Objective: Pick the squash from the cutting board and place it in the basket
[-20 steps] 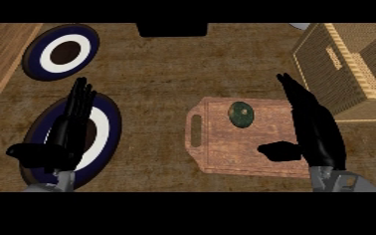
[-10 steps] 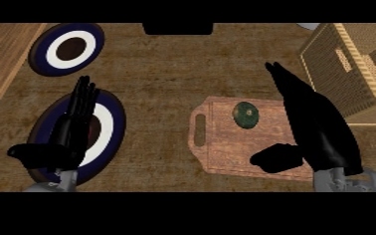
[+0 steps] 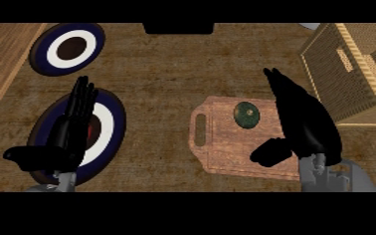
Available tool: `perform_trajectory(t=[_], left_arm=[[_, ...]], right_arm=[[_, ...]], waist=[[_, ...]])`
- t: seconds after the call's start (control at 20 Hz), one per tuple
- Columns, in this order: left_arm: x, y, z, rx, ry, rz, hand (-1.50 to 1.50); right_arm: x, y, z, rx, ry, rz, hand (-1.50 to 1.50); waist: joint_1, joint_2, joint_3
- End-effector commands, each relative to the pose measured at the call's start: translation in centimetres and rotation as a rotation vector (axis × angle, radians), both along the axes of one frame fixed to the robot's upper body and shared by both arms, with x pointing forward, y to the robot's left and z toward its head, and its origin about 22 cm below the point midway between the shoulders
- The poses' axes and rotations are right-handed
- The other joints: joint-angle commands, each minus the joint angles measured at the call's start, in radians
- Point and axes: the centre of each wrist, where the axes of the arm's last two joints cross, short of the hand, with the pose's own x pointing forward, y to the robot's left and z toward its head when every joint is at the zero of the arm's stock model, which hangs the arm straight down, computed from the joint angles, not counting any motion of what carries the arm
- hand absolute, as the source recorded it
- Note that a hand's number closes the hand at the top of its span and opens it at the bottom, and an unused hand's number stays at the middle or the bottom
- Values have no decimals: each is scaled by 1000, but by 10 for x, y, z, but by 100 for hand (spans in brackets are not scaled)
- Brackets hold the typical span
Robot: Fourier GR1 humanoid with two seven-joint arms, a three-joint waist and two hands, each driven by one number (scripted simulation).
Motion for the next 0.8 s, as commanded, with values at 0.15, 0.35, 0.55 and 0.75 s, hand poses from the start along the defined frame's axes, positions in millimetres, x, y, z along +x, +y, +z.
perform_trajectory(t=[0.15,0.35,0.55,0.75], left_arm=[[1,11,3,4,4,-17,0],[8,-4,-2,11,0,7,0],[17,-15,-14,0,1,-8,0],[6,-3,-5,7,-2,2,0]], right_arm=[[2,4,-19,-4,53,-73,-150],[3,10,-42,3,39,-43,-150],[13,19,-45,-23,57,-42,-150],[15,20,-68,-43,20,-69,-150]], waist=[[0,1,1],[-1,1,1],[-2,2,1],[0,1,1]])
